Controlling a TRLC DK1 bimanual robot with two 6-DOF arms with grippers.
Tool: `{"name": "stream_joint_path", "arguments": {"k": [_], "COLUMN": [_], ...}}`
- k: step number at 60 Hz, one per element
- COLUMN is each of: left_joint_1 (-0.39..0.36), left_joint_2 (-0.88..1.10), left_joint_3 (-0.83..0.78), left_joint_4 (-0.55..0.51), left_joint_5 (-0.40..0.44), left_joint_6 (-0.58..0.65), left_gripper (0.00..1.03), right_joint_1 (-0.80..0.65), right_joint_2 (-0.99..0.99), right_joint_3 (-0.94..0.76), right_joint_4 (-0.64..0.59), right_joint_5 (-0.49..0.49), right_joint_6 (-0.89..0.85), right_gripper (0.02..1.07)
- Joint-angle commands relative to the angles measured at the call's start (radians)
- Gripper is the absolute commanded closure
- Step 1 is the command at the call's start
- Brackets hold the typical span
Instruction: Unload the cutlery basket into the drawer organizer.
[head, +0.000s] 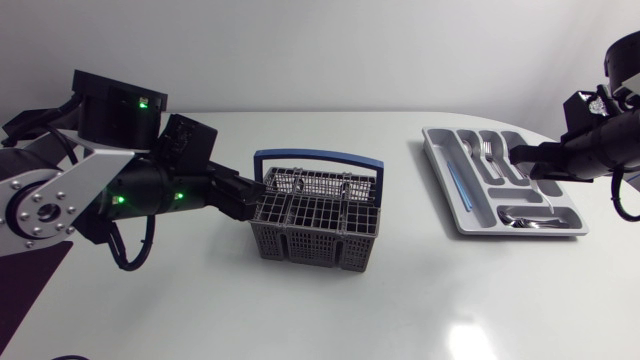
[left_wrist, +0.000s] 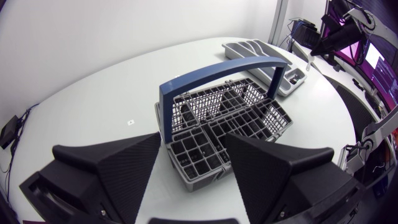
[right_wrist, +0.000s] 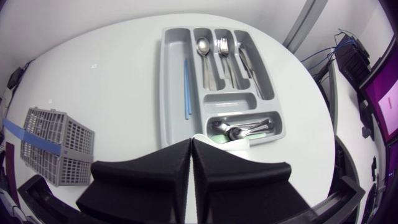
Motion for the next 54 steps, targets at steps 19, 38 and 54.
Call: {"name": "stream_joint_path", "arguments": {"k": [19,38,54], "left_joint_1": [0.013,0.013,0.028], "left_joint_2": [-0.014,-0.025,-0.021], "left_joint_3": [-0.04,-0.051,-0.057], "left_joint_4": [-0.021,-0.03,-0.025], "left_joint_5": [0.008,0.008,0.008], "left_joint_6": [0.005,0.004,0.004], "left_gripper": [0.3,0.3,0.3], "right_joint_1": [-0.108,-0.136,-0.117], "right_joint_2": [0.254,0.403,0.441], "right_joint_3": [-0.01,-0.016,-0.034], "right_joint_4": [0.176,0.329,0.348], "right_joint_5": [0.131,0.178,0.168], "right_joint_6": [-0.153,-0.208,-0.22], "right_gripper": [1.01,1.01,0.72]}}
